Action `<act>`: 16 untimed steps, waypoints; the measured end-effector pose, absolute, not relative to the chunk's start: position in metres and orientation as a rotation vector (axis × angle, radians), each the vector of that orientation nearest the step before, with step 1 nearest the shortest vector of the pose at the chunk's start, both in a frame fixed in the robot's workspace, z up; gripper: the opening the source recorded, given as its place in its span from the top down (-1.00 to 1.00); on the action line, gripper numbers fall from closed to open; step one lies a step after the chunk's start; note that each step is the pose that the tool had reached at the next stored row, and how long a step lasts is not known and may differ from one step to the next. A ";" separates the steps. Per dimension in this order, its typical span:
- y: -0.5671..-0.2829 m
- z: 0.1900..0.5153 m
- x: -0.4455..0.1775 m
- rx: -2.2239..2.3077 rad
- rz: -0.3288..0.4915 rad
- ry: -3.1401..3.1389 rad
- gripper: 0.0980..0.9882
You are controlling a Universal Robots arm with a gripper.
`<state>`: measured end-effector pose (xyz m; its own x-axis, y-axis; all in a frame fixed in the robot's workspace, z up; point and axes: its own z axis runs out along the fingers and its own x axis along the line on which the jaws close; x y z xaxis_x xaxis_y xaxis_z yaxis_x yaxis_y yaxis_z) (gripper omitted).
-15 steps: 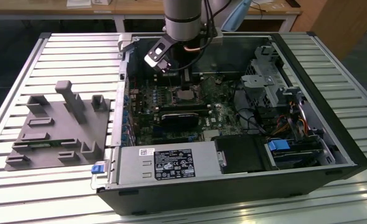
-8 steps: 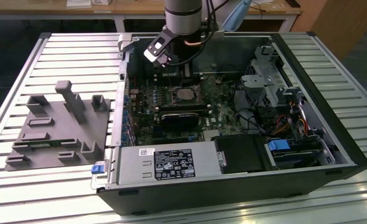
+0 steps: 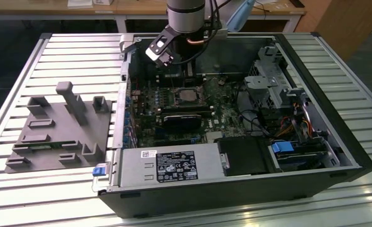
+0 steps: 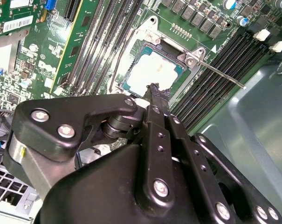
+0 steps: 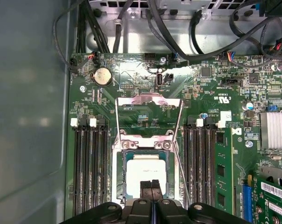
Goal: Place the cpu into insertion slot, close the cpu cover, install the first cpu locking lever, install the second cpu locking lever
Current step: 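Close the cpu cover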
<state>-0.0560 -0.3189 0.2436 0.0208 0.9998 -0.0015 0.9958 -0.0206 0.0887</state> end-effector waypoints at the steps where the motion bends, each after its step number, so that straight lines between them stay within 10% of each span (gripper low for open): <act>1: -0.319 0.244 -0.056 2.197 0.094 2.152 0.99; 16: -0.319 0.253 -0.056 2.197 0.094 2.152 0.99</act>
